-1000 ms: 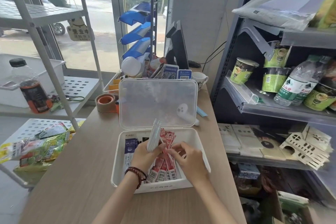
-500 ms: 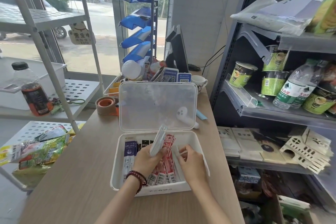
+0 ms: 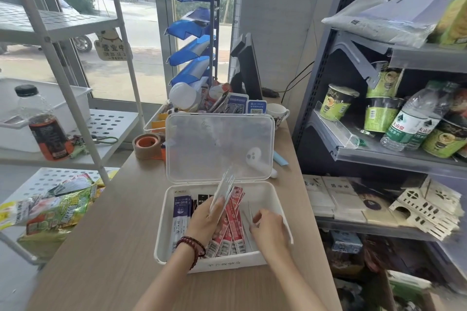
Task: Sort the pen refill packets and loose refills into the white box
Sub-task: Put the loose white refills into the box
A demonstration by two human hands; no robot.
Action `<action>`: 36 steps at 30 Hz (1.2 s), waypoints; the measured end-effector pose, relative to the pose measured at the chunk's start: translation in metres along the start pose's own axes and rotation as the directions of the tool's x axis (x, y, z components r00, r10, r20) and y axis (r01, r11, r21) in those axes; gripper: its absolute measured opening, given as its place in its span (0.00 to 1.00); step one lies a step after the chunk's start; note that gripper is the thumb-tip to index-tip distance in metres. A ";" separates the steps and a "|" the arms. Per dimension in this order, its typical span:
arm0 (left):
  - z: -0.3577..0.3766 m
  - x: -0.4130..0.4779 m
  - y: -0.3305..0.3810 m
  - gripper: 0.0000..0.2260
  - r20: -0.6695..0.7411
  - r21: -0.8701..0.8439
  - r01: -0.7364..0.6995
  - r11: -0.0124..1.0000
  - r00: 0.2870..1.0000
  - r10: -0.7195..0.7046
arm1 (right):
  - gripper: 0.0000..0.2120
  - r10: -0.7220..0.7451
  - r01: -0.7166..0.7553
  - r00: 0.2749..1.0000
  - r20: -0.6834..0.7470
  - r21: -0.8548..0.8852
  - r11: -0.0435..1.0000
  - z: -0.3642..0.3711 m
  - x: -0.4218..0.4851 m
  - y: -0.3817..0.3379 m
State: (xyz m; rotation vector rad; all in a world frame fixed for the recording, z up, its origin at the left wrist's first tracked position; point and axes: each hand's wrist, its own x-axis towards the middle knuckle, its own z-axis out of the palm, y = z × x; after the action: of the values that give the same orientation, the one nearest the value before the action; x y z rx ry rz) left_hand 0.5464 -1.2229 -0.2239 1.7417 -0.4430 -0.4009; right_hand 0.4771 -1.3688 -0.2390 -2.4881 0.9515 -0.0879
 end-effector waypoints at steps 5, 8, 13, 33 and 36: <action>0.000 0.001 0.000 0.13 0.040 0.027 -0.006 1.000 0.999 0.005 | 0.07 0.006 -0.005 0.999 0.033 -0.037 0.999 0.000 0.001 0.001; -0.001 0.001 -0.001 0.11 0.042 0.017 -0.001 1.000 0.999 0.001 | 0.08 0.000 0.002 0.999 0.039 -0.035 0.999 0.001 0.001 0.002; 0.000 0.002 -0.002 0.12 0.028 0.021 0.010 1.000 1.000 -0.011 | 0.09 -0.075 0.078 0.997 -0.029 0.123 0.989 -0.009 -0.005 -0.004; 0.003 -0.003 0.005 0.06 0.056 0.088 -0.063 0.994 0.997 0.058 | 0.14 -0.340 0.352 0.935 -0.095 0.327 0.877 -0.026 -0.018 -0.007; 0.003 -0.004 0.003 0.07 0.047 0.040 -0.014 0.999 0.999 0.012 | 0.10 -0.309 0.332 0.943 -0.122 0.339 0.880 -0.024 -0.017 -0.006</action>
State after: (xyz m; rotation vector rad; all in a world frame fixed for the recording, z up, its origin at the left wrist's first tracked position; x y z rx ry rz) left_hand 0.5418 -1.2239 -0.2213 1.7704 -0.4987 -0.4261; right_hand 0.4625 -1.3633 -0.2132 -2.2841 0.4809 -0.4146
